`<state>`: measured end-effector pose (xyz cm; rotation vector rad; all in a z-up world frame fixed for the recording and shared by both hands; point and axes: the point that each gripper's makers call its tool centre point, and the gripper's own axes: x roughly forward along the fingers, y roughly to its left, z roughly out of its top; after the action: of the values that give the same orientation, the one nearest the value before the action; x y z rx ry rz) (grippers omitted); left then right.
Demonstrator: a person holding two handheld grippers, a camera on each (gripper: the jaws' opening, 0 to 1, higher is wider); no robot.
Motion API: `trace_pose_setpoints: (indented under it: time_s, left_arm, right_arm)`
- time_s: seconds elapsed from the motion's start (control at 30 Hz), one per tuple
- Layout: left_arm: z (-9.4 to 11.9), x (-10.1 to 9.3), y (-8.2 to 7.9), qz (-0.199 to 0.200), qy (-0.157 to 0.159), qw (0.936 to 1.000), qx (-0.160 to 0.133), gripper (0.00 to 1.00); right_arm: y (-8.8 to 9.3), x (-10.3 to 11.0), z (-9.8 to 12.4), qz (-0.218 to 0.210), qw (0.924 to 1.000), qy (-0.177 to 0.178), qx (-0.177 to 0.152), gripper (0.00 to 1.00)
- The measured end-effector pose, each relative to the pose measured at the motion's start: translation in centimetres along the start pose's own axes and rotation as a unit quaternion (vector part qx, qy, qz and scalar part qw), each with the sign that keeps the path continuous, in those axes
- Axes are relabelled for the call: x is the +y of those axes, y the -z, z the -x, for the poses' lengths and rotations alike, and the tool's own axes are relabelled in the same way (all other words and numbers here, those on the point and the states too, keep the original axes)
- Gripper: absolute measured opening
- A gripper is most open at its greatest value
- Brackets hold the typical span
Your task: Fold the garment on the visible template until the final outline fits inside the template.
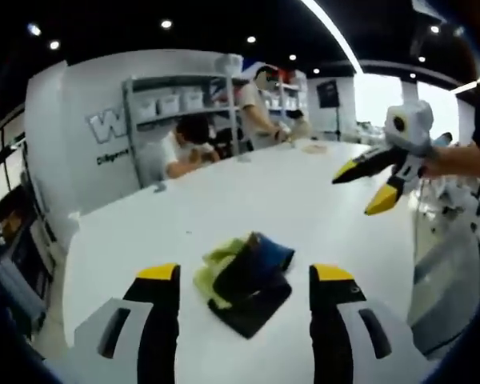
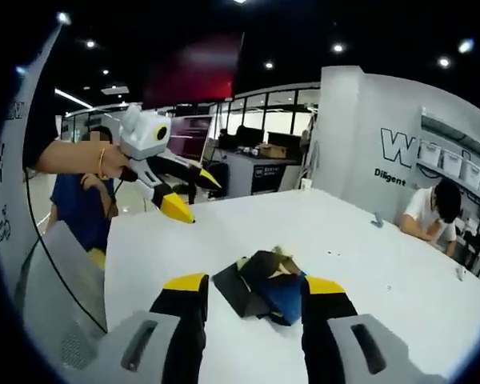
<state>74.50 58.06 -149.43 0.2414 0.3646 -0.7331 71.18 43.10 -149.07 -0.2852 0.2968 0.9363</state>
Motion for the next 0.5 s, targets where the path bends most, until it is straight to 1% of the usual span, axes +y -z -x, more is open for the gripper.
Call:
trace_pose_setpoints:
  time_s: [0.03,0.07,0.1,0.17,0.23,0.3,0.37,0.4,0.43,0.47,0.5]
  left_arm:
    - [-0.2,0.1,0.1,0.0,0.005,1.0,0.001,0.55]
    - [-0.6,0.2,0.1,-0.002,0.008,1.0,0.004,0.54]
    - [-0.9,0.4,0.1,-0.01,0.01,0.9999,0.005,0.51]
    - [-1.4,0.4,0.0,-0.022,0.013,0.9997,0.006,0.48]
    - [-2.1,0.8,0.3,-0.026,0.012,0.9995,0.012,0.47]
    - [-2.7,0.8,0.4,-0.03,0.015,0.9993,0.014,0.47]
    - [-3.4,1.0,0.9,-0.035,0.022,0.999,0.016,0.45]
    - [-3.6,1.0,1.0,-0.036,0.023,0.999,0.017,0.44]
    - [-3.9,0.9,1.4,-0.031,0.025,0.9989,0.026,0.42]
    - [-4.3,1.1,1.6,-0.031,0.023,0.9989,0.028,0.42]
    - [-4.5,1.3,1.7,-0.03,0.021,0.9989,0.028,0.42]
  right_arm:
    - [0.1,-0.1,-0.3,-0.004,1.0,-0.004,0.001,0.39]
    - [0.3,-0.1,-0.7,-0.023,0.9997,-0.009,0.001,0.36]
    - [0.4,0.0,-1.3,-0.028,0.9994,-0.018,-0.003,0.34]
    - [0.8,0.3,-2.2,-0.025,0.9993,-0.027,0.002,0.33]
    - [1.4,0.2,-3.0,-0.02,0.9993,-0.027,0.018,0.31]
    - [1.7,0.0,-3.8,-0.017,0.9991,-0.028,0.026,0.25]
    - [1.8,0.1,-4.5,-0.007,0.9989,-0.037,0.027,0.17]
    - [1.8,0.1,-4.7,-0.005,0.9989,-0.039,0.026,0.16]
    - [1.7,0.3,-5.1,0.003,0.9986,-0.046,0.025,0.17]
    - [1.8,0.2,-5.6,0.013,0.9985,-0.047,0.025,0.19]
    - [2.0,0.3,-6.0,0.023,0.9979,-0.051,0.032,0.2]
